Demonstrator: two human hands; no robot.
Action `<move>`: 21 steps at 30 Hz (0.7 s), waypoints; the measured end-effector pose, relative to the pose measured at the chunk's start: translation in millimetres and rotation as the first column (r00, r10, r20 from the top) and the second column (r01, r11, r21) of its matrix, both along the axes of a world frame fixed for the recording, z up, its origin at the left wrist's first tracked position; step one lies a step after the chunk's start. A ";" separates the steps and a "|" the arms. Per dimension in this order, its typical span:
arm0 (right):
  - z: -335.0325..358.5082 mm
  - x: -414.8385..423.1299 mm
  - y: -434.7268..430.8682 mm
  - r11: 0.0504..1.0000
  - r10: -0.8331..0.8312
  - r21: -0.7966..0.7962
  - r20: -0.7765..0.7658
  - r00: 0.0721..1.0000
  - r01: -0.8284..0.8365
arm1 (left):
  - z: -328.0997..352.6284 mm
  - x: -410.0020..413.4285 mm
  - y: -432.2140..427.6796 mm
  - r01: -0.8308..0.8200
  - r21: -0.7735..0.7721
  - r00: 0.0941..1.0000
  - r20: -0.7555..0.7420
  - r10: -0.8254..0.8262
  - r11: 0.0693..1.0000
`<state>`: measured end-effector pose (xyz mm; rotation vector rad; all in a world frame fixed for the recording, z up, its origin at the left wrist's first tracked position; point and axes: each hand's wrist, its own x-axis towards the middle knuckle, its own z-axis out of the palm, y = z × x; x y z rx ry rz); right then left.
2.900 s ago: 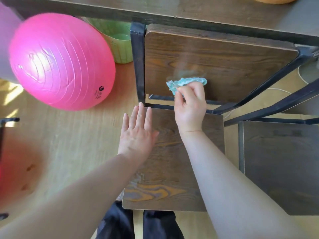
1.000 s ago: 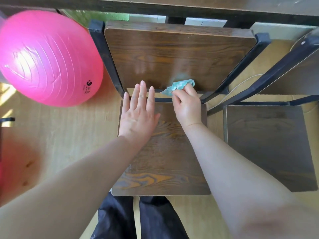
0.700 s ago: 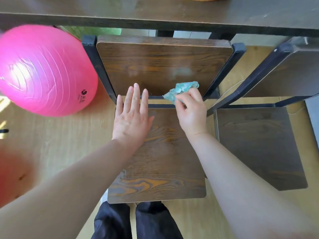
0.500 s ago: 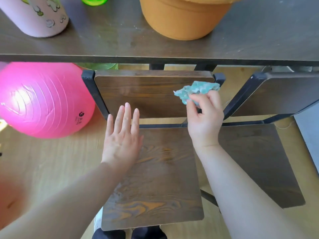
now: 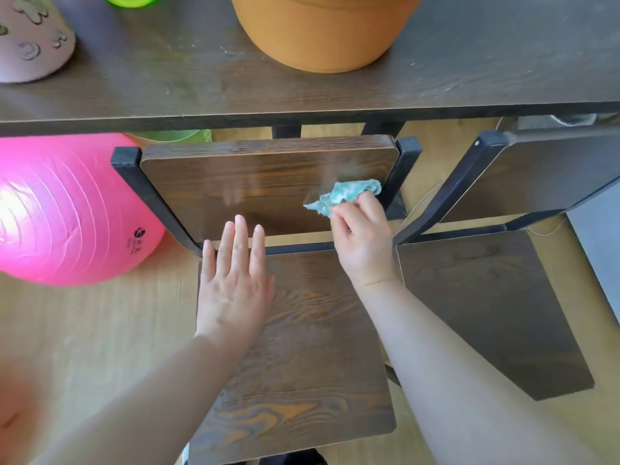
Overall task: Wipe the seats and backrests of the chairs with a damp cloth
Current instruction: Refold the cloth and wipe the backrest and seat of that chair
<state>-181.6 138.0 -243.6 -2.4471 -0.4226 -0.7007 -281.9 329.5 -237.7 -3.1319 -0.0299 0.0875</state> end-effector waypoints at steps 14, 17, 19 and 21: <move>-69.3 -29.8 -1.4 0.998 -0.033 -0.067 -0.354 0.935 0.010 | -9.3 -4.0 -16.6 0.007 -0.002 0.992 -0.123 -0.007 1.000; -57.9 -45.6 -5.9 1.000 -0.020 0.000 -0.335 0.942 0.021 | -5.9 -8.0 -18.0 0.018 -0.001 0.992 -0.124 -0.018 1.000; -42.7 -57.6 -11.6 0.999 -0.011 0.035 -0.312 0.950 0.023 | -2.3 -10.5 -19.6 0.026 -0.004 0.993 -0.116 -0.026 1.000; -24.0 -65.6 -18.9 0.997 -0.011 0.075 -0.273 0.962 0.033 | 0.8 -12.3 -20.8 0.032 -0.003 0.993 -0.110 -0.032 0.999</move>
